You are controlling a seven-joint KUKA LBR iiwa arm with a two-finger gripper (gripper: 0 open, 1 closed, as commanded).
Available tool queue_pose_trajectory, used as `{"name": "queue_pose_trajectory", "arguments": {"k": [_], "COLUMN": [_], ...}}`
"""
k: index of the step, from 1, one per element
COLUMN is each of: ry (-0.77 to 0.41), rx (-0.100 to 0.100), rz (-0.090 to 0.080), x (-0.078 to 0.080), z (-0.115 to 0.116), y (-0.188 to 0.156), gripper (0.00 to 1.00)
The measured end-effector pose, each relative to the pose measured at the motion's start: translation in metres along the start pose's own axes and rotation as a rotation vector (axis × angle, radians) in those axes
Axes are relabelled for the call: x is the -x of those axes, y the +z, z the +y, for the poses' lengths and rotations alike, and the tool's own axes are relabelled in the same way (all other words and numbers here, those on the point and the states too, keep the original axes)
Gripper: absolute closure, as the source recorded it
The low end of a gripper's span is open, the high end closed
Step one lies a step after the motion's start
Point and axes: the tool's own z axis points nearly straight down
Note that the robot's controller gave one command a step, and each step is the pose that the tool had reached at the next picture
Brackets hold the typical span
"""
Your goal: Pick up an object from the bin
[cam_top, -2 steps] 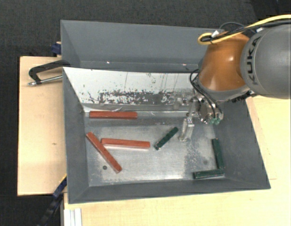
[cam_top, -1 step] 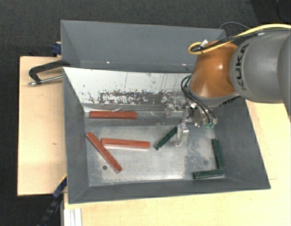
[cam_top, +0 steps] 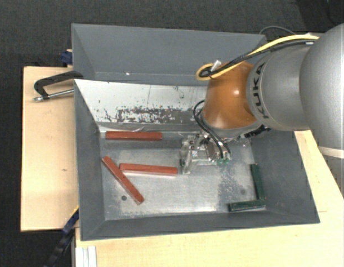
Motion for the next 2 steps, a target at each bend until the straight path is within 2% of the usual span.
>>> {"name": "queue_pose_trajectory", "arguments": {"k": [1,2], "ry": [0.000,-0.088], "rx": [0.000,0.000], "rz": [0.000,-0.014], "x": [0.000,-0.033], "z": [0.000,0.015], "y": [0.000,-0.188], "gripper": [1.00,1.00]}}
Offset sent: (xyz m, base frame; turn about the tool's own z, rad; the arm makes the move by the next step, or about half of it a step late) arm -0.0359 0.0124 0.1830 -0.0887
